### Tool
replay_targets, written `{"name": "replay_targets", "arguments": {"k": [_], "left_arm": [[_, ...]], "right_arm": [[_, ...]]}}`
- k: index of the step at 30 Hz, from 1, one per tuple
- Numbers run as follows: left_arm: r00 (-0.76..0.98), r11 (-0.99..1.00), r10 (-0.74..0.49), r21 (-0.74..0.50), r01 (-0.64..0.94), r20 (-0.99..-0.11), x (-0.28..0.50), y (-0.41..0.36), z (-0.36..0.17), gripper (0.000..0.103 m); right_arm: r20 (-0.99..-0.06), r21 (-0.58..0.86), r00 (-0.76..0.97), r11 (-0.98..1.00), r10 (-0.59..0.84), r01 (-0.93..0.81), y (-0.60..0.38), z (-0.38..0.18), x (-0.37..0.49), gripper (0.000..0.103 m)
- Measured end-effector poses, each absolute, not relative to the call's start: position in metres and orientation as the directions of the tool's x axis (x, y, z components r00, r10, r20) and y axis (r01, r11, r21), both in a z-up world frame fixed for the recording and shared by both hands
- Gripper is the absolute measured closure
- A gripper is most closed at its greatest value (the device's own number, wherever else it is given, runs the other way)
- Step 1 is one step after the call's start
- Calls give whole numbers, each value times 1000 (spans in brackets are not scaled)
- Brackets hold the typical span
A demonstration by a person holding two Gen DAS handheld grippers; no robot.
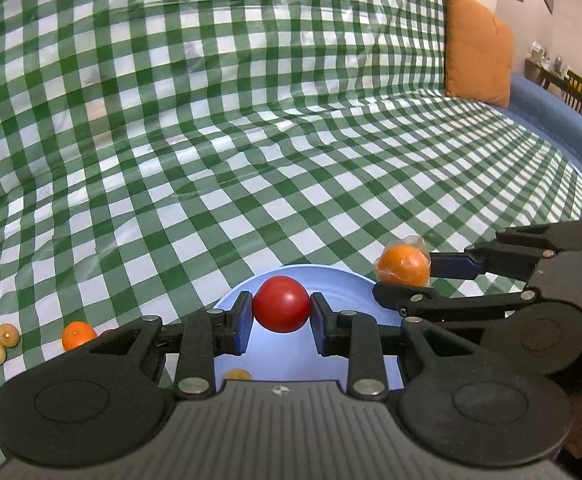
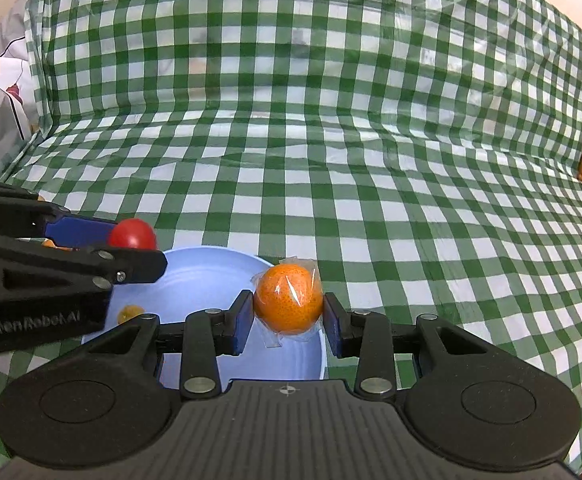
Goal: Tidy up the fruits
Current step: 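Open the right tool to drop the bagged orange while the left tool drops the tomato onto the plate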
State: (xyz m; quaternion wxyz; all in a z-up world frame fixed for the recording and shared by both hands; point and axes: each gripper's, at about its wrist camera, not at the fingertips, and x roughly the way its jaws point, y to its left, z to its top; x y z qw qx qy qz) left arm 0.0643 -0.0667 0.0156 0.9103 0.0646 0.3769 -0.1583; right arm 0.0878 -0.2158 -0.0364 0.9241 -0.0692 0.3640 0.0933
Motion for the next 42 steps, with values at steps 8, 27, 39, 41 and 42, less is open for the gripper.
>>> {"name": "replay_targets", "arguments": {"k": [8,27,39,41,42], "left_arm": [[665,940,-237,6,341,-709,64,-68,15,70],[669,940,-236,7,340,-705,65,-66,17,70],[669,941,-237,6,339,-704,65,-66,17,70],[669,941,-238,3,339,-704,65,-66,17,69],[669,941,-239,2,338,-703,65,-66,18,69]], "right_arm": [[-705,-64,698,970,123,-235,-211,-35,92,64],[-724,-70,678,965,125,-253,-211,-37,96,64],[-726,-71,676,964,127,-258,-211,-37,96,64],[-725,-72,677,963,128,-259,-211,-37,96,64],[-723,-73,679,963,128,-260,-210,-37,96,64]]}}
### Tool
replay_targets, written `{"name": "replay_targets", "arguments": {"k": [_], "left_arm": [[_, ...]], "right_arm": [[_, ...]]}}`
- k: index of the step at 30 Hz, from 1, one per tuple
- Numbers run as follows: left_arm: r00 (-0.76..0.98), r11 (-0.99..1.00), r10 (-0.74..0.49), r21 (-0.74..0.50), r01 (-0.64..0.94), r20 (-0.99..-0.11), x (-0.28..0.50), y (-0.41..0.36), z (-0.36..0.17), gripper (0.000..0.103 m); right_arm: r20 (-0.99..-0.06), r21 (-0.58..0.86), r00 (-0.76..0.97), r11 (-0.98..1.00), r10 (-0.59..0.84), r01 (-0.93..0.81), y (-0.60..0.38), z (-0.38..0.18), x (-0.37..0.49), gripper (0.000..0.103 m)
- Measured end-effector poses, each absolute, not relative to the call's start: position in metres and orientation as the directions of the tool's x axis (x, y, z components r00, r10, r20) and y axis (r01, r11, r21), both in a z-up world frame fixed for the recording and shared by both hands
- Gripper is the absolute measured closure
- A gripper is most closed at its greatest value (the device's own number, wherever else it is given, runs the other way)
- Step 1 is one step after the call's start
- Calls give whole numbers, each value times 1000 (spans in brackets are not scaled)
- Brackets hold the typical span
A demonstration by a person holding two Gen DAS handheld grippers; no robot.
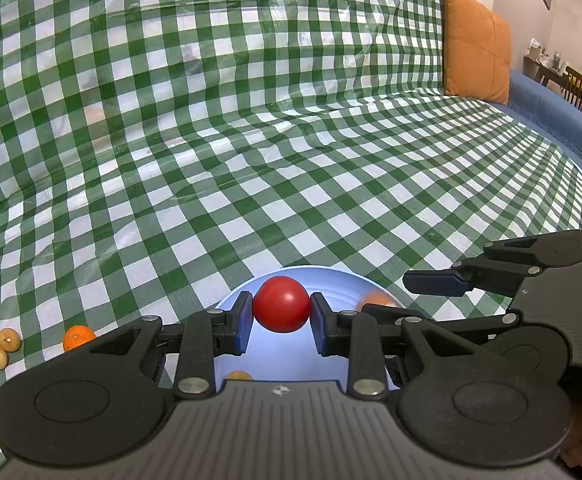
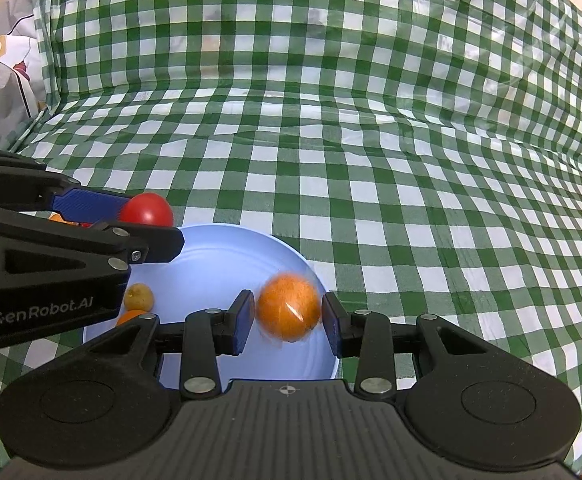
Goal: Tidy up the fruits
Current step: 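Open the right tool to drop the bagged orange while the left tool drops the tomato onto the plate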
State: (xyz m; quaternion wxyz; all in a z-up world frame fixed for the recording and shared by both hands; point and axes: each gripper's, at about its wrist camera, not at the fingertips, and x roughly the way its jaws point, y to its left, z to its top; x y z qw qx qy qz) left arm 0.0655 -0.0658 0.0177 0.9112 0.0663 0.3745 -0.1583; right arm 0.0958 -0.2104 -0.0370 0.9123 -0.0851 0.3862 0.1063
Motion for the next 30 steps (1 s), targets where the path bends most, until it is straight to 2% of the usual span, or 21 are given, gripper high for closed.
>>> {"name": "replay_targets", "arguments": {"k": [15,19,30], "left_arm": [[677,943,-251,-18,331,-692,64,-65,22,68],[680,946,-249,-21,325,-690,64,-65,22,68],[681,947,-244,-19,320,-690,65,-63,22,68]], "right_arm": [[-722,-91,681,960,120,-265,-207,-36,93,63],[-720,-99,685,961,111,-260,-207,-36,94,57],[-720,-112,688,961,97,-253,-210,-37,96,57]]}}
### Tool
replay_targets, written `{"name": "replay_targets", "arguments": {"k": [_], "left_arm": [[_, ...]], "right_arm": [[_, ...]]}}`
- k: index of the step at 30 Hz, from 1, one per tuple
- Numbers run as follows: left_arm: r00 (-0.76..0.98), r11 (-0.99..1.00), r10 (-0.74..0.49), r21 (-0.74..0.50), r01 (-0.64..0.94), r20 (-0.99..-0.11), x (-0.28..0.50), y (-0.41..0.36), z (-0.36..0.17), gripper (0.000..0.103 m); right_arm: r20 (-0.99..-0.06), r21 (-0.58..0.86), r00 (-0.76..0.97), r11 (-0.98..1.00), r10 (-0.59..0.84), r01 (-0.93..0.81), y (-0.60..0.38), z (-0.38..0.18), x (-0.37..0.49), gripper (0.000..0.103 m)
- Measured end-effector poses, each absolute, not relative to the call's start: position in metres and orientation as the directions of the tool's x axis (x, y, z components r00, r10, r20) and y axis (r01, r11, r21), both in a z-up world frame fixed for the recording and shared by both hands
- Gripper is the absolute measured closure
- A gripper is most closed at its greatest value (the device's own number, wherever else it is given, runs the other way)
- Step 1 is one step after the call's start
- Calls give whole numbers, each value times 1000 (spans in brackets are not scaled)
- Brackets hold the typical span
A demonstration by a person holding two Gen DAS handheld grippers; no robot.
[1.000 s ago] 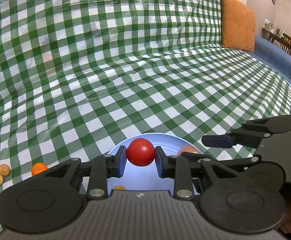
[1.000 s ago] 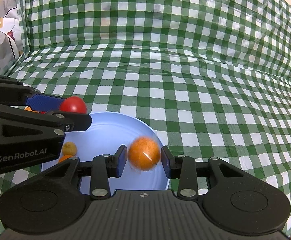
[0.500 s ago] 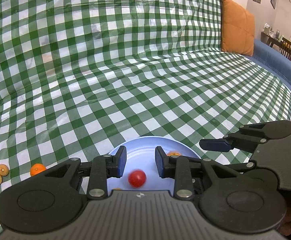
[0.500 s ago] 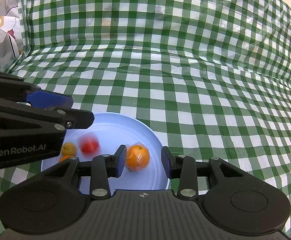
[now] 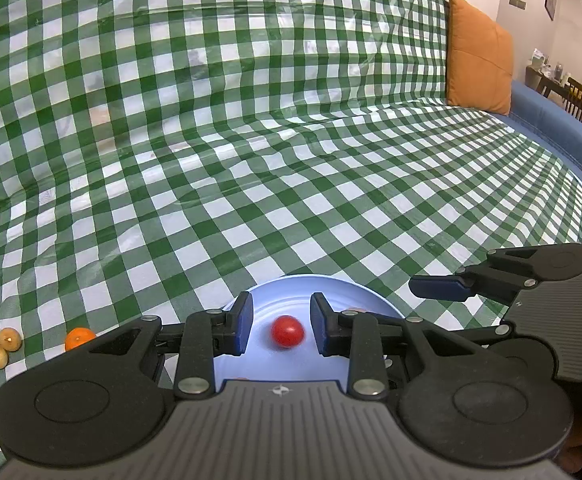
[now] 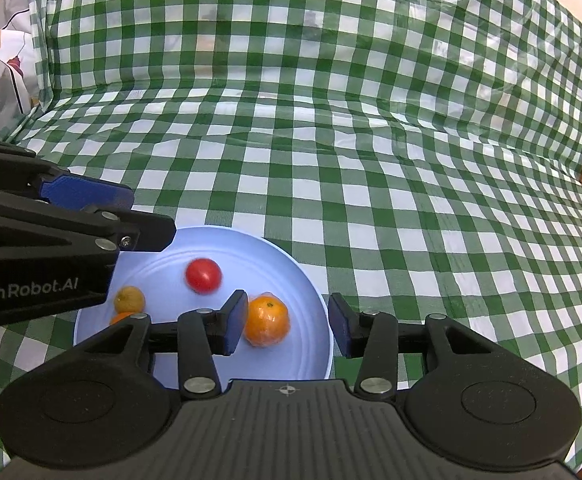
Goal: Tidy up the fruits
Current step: 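Open the right tool to drop the bagged orange while the left tool drops the tomato onto the plate, then move the left tool to the yellow fruits while the right tool moves to a bagged orange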
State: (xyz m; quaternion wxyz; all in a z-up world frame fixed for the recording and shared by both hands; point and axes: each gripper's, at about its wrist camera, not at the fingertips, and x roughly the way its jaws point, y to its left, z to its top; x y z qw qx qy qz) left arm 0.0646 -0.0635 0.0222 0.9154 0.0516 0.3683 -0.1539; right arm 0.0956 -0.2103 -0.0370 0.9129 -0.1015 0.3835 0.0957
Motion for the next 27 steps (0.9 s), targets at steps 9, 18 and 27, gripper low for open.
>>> {"name": "replay_targets", "arguments": {"k": [9,18,27], "left_arm": [[682,948,-240,-16,317,-690,66,-61,22,68],[698,964,-211,-28,265,-684,69,-35,28,68],[721,988,-143,-60,140,-678,79,30,40,86]], "right_arm": [[-710,-117,698,961,95,-249,-213,-36,96,57],[-684,-90,720,965,121,-248,-198,-31,97,57],[-649,-15,725,950,229,-313,-150,-22,98,69]]}}
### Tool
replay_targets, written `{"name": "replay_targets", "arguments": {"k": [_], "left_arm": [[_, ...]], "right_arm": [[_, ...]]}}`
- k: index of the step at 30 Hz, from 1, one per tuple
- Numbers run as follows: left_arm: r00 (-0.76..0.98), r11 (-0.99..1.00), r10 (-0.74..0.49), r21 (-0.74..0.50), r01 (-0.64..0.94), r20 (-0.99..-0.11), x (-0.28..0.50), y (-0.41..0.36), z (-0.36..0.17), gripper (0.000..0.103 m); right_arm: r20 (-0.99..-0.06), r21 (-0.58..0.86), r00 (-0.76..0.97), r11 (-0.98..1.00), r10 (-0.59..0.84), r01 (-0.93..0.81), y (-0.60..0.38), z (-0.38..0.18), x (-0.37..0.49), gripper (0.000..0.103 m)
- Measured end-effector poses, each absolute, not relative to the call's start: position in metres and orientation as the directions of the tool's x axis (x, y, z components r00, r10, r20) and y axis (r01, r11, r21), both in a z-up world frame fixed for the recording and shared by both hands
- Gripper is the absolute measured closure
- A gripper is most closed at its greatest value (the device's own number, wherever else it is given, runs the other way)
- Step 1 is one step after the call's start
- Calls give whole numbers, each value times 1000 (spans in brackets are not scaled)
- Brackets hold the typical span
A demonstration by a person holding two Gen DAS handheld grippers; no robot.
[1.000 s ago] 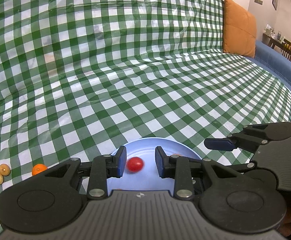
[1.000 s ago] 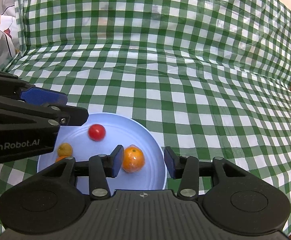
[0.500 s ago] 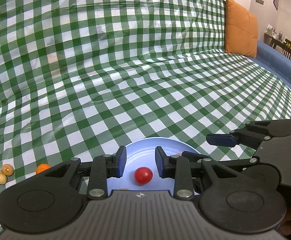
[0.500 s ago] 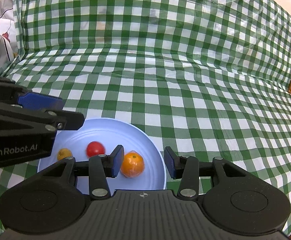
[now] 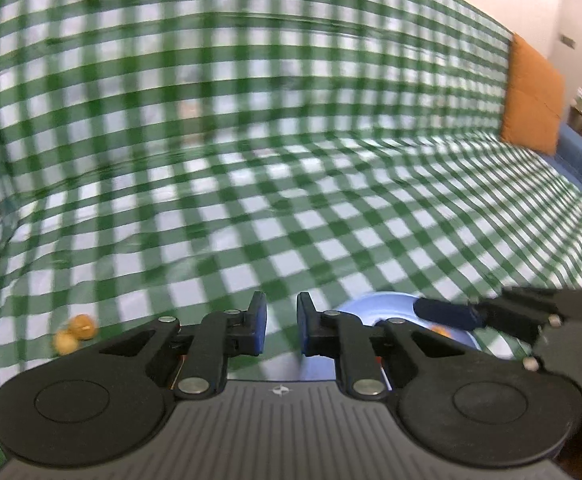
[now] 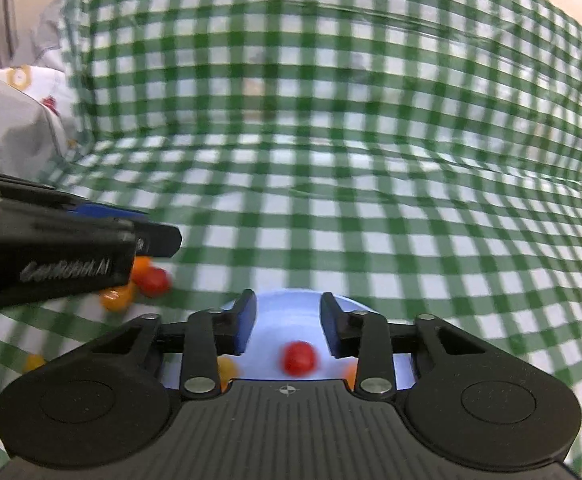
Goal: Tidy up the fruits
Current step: 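Move the left tool to the yellow fruits while the right tool moves to a bagged orange, then grasp a small yellow fruit with the left tool while the right tool grasps the bagged orange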
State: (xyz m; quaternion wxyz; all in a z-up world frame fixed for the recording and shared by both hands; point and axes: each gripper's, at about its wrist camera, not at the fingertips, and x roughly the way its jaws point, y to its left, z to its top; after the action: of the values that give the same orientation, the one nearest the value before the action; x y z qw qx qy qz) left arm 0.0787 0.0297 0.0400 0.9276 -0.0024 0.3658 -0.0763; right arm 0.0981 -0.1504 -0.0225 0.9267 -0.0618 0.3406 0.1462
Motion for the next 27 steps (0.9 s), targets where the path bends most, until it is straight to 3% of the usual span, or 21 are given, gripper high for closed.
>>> {"name": "replay_targets", "arguments": {"k": [8,17,21,27], "left_arm": [[694,991,-42,-118,-61,-719,88,113,23,86],[593,873,-33,-312,-374,-805,102,216,-9,83],[569,849,-42,-330,-413,-821,108,230,-19,71],[556,839,-28,-322,-439,-831,118,231,-29,70]], "right_arm": [[-627,82,691,912,360,-402,-101,-23,98,71],[-670,171,609,887,424,-430,-59,-43,112,67],[-698,213,566,882,438,-420,-46,-55,122,63],[-725,239,525,877,447,-417,-23,-71,134,56]]}}
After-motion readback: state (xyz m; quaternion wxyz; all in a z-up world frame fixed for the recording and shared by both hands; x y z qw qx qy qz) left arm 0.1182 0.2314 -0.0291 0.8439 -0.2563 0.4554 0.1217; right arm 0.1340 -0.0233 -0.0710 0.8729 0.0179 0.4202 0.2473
